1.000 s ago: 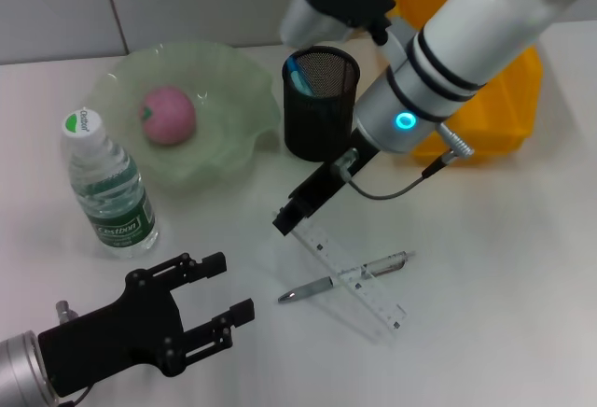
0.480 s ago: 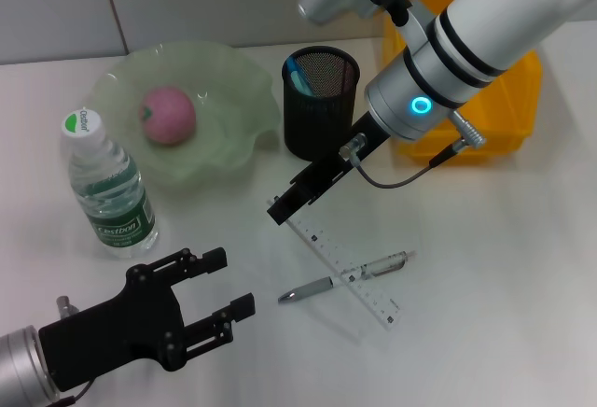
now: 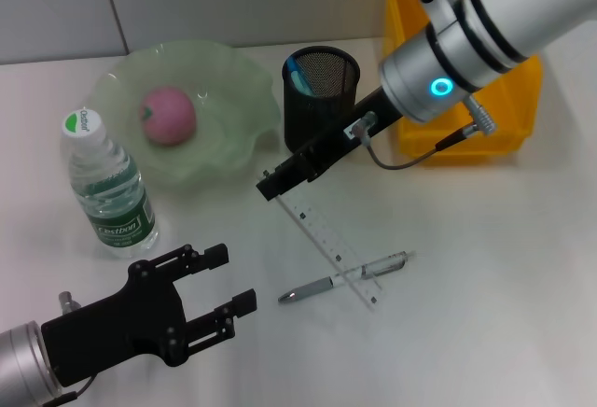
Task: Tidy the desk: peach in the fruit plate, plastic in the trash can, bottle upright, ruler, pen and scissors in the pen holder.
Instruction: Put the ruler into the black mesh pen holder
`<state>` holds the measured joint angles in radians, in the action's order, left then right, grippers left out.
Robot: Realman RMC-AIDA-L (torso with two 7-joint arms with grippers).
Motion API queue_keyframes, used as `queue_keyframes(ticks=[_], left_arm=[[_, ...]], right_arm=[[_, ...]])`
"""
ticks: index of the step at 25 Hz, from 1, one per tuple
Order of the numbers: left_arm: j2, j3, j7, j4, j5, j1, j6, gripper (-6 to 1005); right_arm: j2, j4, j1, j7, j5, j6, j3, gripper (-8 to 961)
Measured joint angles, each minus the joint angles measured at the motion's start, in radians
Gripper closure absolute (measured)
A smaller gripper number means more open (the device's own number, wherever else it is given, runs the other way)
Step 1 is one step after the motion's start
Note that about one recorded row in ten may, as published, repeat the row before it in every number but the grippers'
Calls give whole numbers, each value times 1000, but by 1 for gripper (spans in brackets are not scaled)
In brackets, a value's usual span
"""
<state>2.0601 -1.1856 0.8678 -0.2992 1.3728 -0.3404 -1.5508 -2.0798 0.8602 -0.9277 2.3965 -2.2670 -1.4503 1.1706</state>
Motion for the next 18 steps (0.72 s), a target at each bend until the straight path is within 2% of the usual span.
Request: queue_keyframes(ticks=[8,18], left_arm=[[0,0,2,0,0,-2,0,331],[2,0,2,0,0,-2,0,331]], right_arm=[[4,9,45,-114,40,-15,-94,587],[14,55,136,-263,201,-9,-158,587]])
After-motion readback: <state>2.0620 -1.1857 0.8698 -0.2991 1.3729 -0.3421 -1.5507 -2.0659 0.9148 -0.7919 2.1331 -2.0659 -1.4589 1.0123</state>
